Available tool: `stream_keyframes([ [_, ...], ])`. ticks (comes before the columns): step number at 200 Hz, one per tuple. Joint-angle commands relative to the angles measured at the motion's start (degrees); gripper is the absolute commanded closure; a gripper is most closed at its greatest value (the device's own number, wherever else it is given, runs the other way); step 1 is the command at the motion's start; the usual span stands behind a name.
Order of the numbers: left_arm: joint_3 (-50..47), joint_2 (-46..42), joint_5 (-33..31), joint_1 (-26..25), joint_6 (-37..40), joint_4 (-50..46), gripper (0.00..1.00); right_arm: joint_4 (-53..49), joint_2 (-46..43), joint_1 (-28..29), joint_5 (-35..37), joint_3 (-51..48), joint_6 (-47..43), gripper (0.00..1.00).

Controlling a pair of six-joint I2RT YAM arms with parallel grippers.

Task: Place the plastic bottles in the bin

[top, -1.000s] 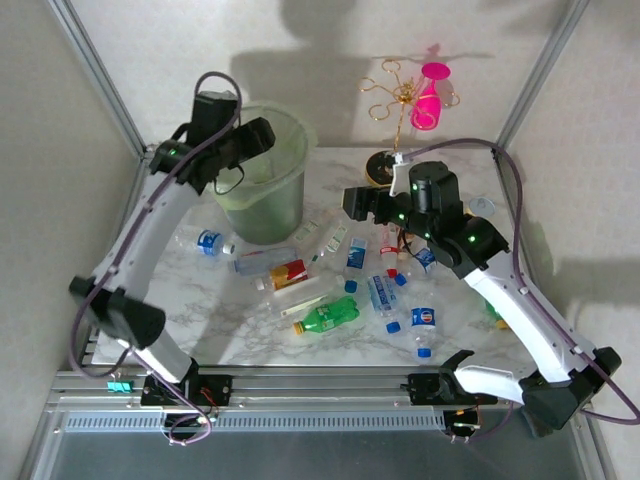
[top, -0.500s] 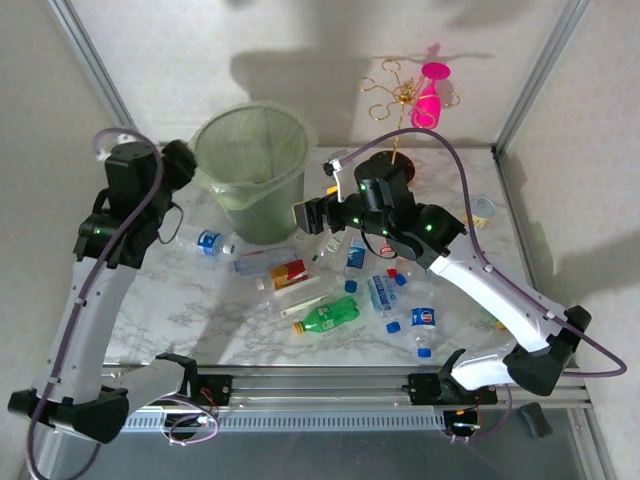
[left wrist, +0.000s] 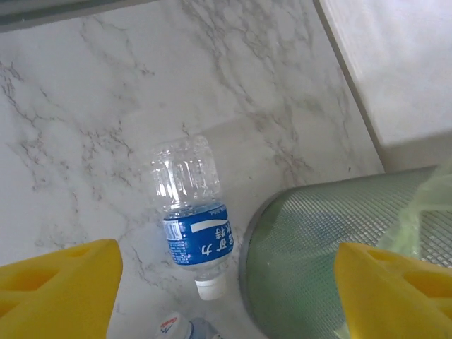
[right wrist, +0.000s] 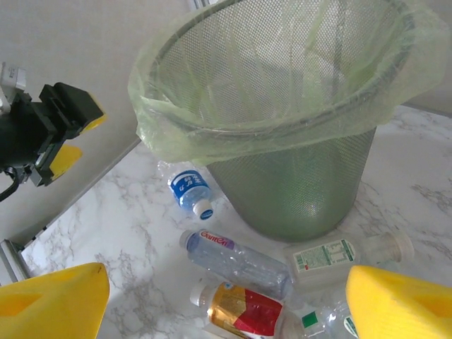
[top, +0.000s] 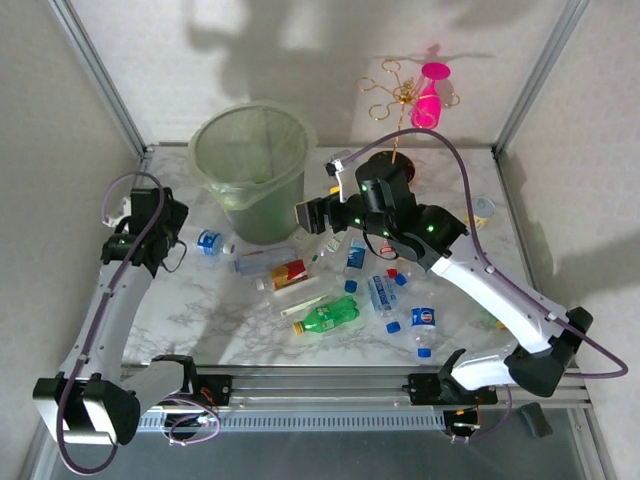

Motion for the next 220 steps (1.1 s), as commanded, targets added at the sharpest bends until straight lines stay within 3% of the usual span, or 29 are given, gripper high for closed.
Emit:
stream_keyframes([
  [1, -5.2, 3.4, 5.6, 1.1, -1.1, 6.2, 0.21, -1.2, -2.9, 0.4, 1.4, -0.7, -1.0, 0.13],
  [42, -4.6, 14.7, 7.7, 1.8, 5.6, 8.4, 0.16, -3.1, -5.3, 0.4, 2.2, -1.9, -0.9, 0.13],
  [91, -2.0, 21.5, 8.1, 3.4, 6.0, 10.9, 0.05, -4.0, -8.1, 0.4, 3.3, -4.7, 0.6, 0.13],
  [142, 0.5, 28.2, 13.0, 3.7, 6.8, 14.8, 0.05, -4.9, -10.3, 0.4, 5.4, -6.8, 1.4, 0.13],
  [189, 0.3, 33.3, 9.8, 4.5, 3.9, 13.5, 0.07, -5.7, -10.2, 0.4, 6.2, -6.7, 2.1, 0.13],
  [220, -1.1, 36.2, 11.0, 5.2, 3.3, 14.6, 0.09, -5.9, -10.2, 0.4, 6.8, -6.9, 2.2, 0.13],
])
